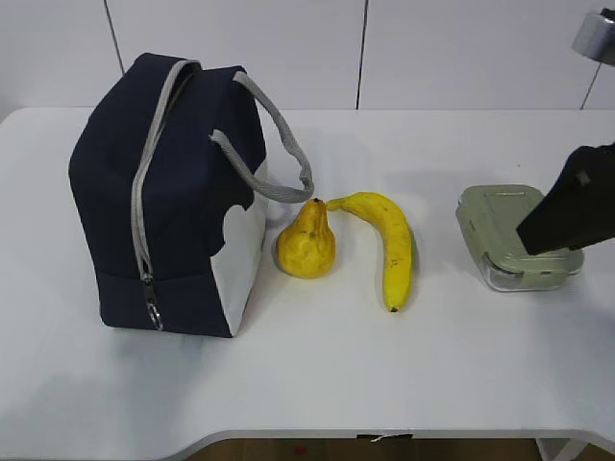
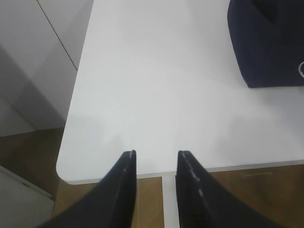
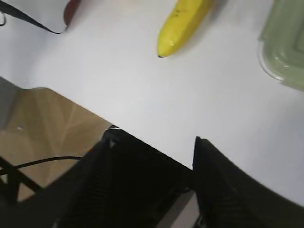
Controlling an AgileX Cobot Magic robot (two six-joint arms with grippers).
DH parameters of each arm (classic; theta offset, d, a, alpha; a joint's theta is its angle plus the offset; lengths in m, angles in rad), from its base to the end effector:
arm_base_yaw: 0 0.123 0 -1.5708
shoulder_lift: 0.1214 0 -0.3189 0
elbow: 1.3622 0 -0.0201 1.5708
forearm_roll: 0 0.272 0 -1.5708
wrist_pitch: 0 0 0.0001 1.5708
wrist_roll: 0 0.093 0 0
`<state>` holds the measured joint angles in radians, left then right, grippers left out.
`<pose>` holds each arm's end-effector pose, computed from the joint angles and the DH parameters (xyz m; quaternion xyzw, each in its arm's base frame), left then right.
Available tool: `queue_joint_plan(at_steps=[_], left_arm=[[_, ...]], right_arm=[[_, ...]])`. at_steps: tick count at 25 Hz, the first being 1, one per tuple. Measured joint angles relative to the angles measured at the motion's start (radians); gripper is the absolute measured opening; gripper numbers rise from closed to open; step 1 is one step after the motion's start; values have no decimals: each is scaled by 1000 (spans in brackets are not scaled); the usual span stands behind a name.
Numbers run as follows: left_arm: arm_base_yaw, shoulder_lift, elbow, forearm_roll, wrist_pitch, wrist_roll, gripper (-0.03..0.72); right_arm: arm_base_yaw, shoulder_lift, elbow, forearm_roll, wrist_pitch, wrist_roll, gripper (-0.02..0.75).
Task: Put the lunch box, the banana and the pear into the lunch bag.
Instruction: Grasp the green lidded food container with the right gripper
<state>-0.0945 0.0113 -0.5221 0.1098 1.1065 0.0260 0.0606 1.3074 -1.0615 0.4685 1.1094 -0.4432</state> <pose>-0.0208 0.0111 0.2900 0.0482 0.8596 0.0374 0.5073 0.2529 0.0530 0.3356 -0.1711 0.9489 0.1891 0.1860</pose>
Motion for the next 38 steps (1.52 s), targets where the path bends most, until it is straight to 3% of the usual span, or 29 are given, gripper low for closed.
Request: queue_joint_plan(at_steps=[3,11,20,33,38], left_arm=[[0,0,0,0,0,0,224],[0,0,0,0,0,0,225],[0,0,0,0,0,0,232],[0,0,0,0,0,0,234],[0,0,0,0,0,0,234]], right_arm=[[-81,75,-18,143,63,-123,441],[-295,202,-105,376,100,-330,441],[-426,334,-159,354,100,-346,441],[-432,351,-166,336,98,-347,442],[-432,380,-175,325,98,-347,519]])
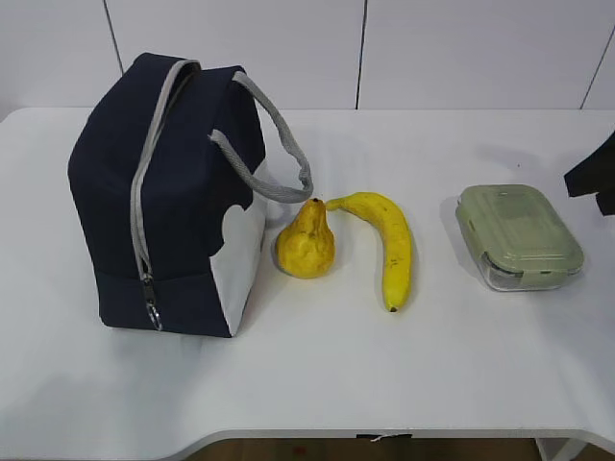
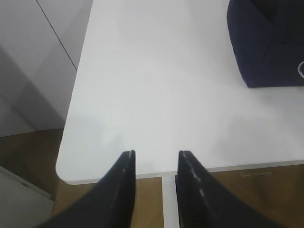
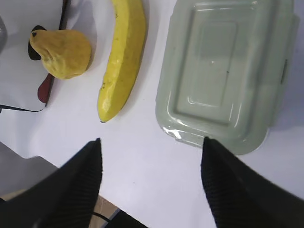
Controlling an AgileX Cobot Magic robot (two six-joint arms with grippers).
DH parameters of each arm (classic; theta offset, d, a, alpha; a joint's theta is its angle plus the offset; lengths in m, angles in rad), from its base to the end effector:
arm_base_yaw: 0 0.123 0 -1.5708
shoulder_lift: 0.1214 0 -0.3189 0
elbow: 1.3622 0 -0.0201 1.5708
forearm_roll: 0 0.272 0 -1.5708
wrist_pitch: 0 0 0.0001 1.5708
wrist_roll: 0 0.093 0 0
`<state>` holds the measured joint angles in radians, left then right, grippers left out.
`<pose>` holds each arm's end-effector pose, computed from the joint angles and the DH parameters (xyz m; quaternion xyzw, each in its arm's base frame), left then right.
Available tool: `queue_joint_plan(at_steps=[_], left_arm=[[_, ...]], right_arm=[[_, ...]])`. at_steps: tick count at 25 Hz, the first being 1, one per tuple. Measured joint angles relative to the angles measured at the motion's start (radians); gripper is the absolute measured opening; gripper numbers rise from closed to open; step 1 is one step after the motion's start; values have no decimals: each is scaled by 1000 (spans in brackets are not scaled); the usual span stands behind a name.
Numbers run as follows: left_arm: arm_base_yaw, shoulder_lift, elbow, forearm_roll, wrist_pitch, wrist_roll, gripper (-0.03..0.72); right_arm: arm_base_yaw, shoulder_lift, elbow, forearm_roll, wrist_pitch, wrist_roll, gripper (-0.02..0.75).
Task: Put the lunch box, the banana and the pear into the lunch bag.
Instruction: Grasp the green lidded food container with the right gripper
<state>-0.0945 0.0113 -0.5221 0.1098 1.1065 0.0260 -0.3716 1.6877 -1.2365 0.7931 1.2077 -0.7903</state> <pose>-0.0208 0.0111 0.2900 0.0482 0.8596 0.0374 0.5073 0.3446 -0.0678 0.2861 -0.0574 0.9308 0.3020 0.1978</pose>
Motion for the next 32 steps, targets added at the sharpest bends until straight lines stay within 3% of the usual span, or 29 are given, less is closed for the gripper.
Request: queue_joint_plan(at_steps=[4,15,32], left_arm=[[0,0,0,0,0,0,234],[0,0,0,0,0,0,235],[0,0,0,0,0,0,237]], right_arm=[[0,62,-47,-10,0,0,555],[0,255,-263,-88,0,9,559],[0,360,-275,-97,0,15,558]])
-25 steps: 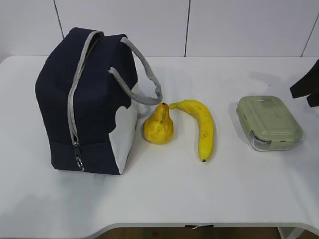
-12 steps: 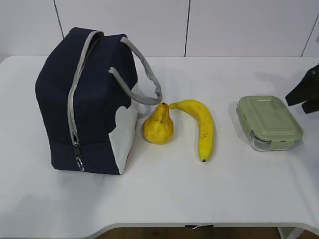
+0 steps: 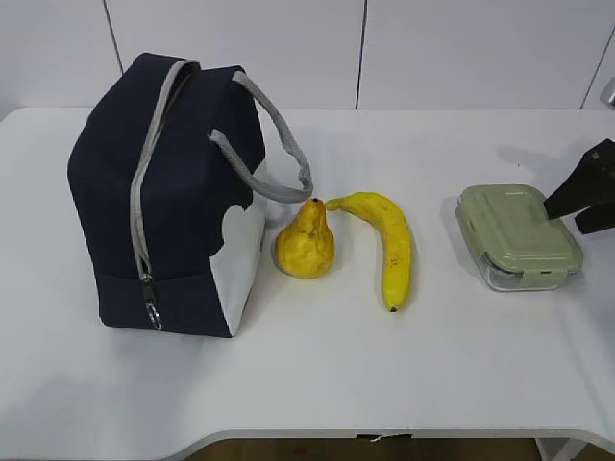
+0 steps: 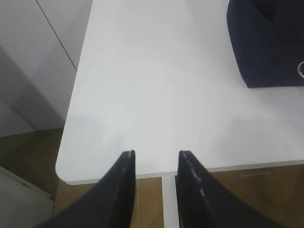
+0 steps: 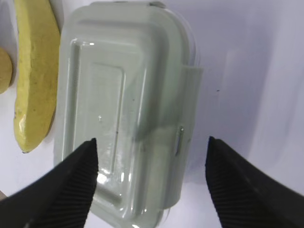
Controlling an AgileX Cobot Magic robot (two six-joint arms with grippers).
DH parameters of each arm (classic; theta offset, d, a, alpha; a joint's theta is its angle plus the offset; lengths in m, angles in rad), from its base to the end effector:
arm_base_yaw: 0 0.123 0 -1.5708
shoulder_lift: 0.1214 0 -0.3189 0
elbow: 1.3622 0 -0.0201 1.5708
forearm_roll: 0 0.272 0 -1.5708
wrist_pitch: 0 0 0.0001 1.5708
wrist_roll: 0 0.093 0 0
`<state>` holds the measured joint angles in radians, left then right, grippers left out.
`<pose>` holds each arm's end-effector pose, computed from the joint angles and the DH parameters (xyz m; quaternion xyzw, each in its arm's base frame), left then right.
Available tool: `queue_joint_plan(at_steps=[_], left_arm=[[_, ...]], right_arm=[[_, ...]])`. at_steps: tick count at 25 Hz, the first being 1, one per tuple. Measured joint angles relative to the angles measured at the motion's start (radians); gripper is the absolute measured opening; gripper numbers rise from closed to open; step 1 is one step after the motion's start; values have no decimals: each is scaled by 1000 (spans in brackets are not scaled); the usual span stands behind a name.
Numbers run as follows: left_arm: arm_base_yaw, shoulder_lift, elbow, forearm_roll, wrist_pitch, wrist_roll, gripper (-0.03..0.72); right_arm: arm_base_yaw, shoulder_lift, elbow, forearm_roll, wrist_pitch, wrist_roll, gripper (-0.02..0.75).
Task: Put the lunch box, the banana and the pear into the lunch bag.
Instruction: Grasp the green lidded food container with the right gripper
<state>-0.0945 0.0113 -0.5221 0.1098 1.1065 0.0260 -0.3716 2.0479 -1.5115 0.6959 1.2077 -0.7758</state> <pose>-0.0208 0.0111 0.2900 0.0482 0.8596 0.0374 0.5073 0.4247 -0.1057 0.2120 -0.0566 0.9471 0.2850 0.1360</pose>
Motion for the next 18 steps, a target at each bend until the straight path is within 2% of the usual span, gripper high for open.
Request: queue_joint_plan(at_steps=[5,11,18], left_arm=[[0,0,0,0,0,0,237],[0,0,0,0,0,0,237],[0,0,0,0,0,0,237]], right_arm=[[0,42,0,35,-1,0,555],[0,52,0,55,-6,-10,499],[0,53,0,60,-6,-16,483]])
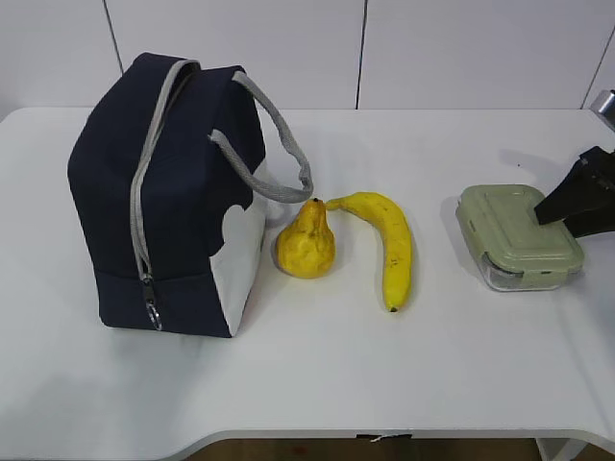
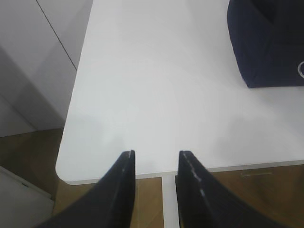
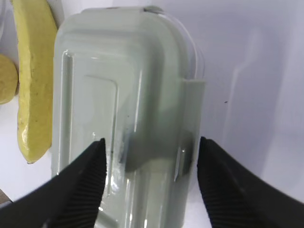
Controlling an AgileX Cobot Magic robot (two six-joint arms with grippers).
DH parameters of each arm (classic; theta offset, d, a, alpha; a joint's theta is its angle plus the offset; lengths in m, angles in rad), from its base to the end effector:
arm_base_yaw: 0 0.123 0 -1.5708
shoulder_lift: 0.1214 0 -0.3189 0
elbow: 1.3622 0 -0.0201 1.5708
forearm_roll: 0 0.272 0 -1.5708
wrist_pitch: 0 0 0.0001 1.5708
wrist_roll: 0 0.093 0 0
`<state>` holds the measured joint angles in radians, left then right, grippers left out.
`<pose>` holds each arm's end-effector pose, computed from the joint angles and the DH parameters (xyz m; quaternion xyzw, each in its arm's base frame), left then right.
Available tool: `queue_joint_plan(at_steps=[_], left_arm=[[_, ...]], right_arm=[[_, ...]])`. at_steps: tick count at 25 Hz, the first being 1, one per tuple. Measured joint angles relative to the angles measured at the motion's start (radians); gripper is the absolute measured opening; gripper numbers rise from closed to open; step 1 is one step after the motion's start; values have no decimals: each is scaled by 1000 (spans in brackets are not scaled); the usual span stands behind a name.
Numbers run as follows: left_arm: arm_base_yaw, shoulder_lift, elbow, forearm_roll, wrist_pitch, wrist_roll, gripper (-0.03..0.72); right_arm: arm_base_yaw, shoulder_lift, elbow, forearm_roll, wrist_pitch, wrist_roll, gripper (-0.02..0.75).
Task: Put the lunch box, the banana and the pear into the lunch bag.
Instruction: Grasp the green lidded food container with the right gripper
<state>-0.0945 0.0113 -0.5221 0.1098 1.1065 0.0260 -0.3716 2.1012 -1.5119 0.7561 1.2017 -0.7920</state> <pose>-0.0208 0.0111 0.2900 0.0482 0.8596 0.0374 0.5073 0.4321 -0.1045 0.1918 -0.0412 0.9394 0.3135 0.1323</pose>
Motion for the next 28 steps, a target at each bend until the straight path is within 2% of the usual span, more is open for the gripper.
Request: queue_joint_plan(at_steps=[28], left_arm=[[0,0,0,0,0,0,241]], right_arm=[[0,77,-6,114,14,-8,482]])
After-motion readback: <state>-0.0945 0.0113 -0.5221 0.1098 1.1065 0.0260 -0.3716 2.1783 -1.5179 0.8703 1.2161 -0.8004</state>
